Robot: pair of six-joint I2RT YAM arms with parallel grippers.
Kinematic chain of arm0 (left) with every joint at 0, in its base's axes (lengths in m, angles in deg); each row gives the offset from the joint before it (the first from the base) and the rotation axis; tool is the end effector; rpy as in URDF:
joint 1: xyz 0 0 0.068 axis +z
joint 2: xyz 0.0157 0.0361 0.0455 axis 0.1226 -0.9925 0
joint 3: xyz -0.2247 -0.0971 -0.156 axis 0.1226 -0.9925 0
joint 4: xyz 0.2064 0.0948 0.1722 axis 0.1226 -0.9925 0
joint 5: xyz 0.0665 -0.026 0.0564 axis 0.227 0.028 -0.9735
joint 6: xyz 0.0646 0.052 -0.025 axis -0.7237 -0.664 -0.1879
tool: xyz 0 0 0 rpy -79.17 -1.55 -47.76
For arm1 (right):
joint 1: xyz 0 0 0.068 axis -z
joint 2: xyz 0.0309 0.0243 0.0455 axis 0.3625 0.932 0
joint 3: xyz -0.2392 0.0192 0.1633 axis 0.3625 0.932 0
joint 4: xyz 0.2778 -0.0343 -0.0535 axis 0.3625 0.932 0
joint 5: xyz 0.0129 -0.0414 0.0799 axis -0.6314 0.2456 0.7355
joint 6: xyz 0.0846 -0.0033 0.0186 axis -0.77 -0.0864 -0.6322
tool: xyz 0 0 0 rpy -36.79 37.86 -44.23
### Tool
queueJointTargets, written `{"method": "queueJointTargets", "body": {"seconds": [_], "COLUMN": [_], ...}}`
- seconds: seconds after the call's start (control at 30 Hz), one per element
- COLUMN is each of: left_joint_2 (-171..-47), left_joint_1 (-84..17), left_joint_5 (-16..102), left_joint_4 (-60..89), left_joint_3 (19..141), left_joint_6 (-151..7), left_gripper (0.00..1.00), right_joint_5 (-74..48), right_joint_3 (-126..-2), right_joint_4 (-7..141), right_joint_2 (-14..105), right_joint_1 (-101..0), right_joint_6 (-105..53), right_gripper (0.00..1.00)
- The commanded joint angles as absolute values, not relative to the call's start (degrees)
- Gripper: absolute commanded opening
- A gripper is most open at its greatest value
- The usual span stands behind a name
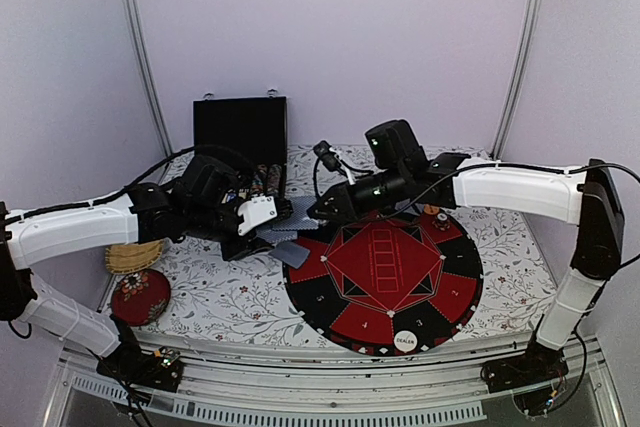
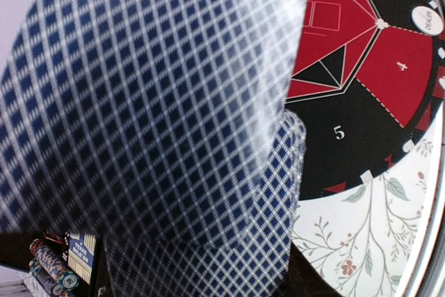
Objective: Distribute texas hold em gaming equipment
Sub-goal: Pick up the poker card from the face-down deck piles, then distribute the poker card in the small blind area.
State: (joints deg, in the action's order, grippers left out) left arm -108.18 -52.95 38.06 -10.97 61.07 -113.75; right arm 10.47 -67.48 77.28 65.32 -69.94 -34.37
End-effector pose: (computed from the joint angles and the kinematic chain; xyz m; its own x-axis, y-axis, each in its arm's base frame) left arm 0.2231 -0.2368 0.2379 -0.0554 0.7703 -0.6352 0.8907 0.3257 0.3173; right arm 0.2756 0.3742 0.2725 -0.5846 -0.3292 -0.7415 -0.8072 0.3282 0.4907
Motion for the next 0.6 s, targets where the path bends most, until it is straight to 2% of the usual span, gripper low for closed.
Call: {"method": "queueJointTargets", "body": {"seconds": [0.0, 0.17, 0.27, 0.4, 0.57], "left_joint_2": [-106.9, -106.4, -106.1, -106.1, -106.1], "left_joint_1": [-53.1, -53.2, -53.1, -53.2, -53.1], "left_joint_5": [37.8, 36.2, 35.4, 35.0, 34.8], "left_joint_4": [-9.7, -9.7, -9.7, -9.5, -9.7], "left_joint_3": [61.2, 61.6, 61.8, 62.1, 62.5], "left_joint_6": [-113.8, -113.2, -112.8, -112.4, -112.2], "left_gripper": [0.48, 0.48, 0.48, 0.48, 0.48], "right_joint_5": [9.7, 10.7, 5.6, 3.5, 2.5], "right_joint_3": [-64.4, -49.7, -41.4, -39.0, -44.6], "right_joint_4": [76.7, 61.2, 51.9, 39.7, 29.9], "right_joint_2": [59.7, 51.3, 50.9, 58.3, 72.2], "right_joint_1": [-68.4, -59.9, -58.9, -62.8, -69.0], "right_joint_6": [-34.3, -51.5, -63.1, -73.3, -84.0], "right_gripper": [0.02, 0.02, 0.02, 0.02, 0.02]}}
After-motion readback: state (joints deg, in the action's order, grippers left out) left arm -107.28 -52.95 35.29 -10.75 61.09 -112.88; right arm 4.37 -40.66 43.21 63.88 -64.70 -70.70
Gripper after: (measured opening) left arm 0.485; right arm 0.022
